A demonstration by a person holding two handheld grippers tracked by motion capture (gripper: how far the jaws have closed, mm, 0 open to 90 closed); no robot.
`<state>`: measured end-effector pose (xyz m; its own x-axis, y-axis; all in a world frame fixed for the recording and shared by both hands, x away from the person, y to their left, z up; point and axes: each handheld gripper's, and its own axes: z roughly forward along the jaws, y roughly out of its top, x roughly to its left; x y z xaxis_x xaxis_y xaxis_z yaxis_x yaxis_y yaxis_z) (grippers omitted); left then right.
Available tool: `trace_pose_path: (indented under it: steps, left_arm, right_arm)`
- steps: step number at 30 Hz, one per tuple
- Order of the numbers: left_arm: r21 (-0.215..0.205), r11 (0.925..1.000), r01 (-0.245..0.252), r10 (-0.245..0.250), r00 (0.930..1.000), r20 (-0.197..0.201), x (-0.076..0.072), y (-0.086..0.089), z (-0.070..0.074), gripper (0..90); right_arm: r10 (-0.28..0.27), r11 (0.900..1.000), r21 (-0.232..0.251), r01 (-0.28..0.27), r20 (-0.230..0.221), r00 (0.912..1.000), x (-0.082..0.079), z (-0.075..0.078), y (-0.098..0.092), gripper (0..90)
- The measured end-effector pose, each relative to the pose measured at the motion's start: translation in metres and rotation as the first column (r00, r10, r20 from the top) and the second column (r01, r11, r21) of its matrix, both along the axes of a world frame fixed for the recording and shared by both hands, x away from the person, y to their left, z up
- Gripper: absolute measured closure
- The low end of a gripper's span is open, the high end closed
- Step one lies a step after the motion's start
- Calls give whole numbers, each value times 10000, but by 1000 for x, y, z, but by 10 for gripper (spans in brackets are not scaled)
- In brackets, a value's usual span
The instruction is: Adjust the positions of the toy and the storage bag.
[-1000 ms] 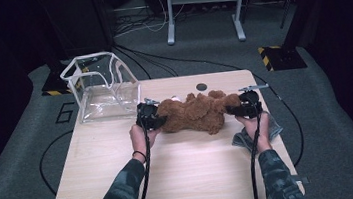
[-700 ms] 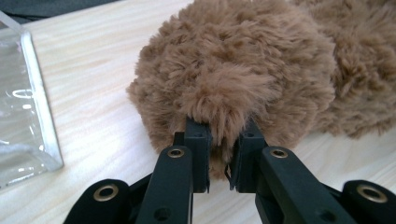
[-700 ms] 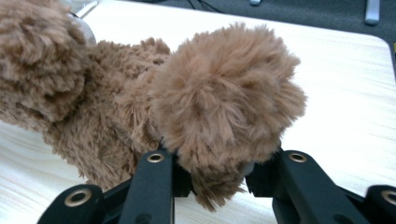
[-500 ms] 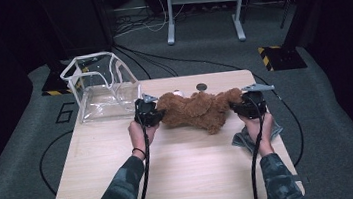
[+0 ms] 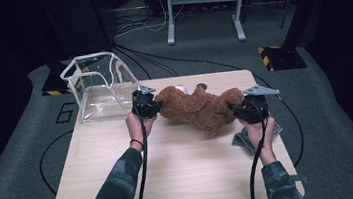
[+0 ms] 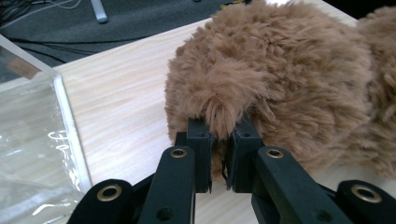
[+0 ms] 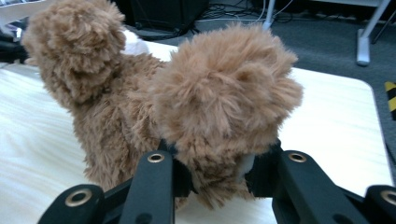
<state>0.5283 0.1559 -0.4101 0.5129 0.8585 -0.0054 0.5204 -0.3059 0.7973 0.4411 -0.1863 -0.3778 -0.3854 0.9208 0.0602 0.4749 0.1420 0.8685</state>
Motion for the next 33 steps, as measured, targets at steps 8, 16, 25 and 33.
trace_pose_path:
  steps: [8, 16, 25, 33]
  left_arm:
    - [591, 9980, -244, 295, 9957, -880, 17, -6, -20, 812]
    - [200, 9996, -199, 224, 9904, -1361, -3, 9, -34, 394]
    - [-238, 9943, 1035, -1054, 9889, -1045, -46, -7, -23, 257]
    - [-313, 9803, 1948, -1966, 9778, -721, -70, -38, -6, 233]
  right_arm:
    - [97, 9999, -109, -103, -491, 9987, -16, -18, 18, 678]
    - [272, 9996, 29, -270, -1142, 9931, -21, -43, 23, 642]
    - [578, 9983, 75, -573, -1500, 9870, -25, -50, 23, 635]
    - [830, 9959, -232, -875, -1523, 9849, -31, -50, 30, 634]
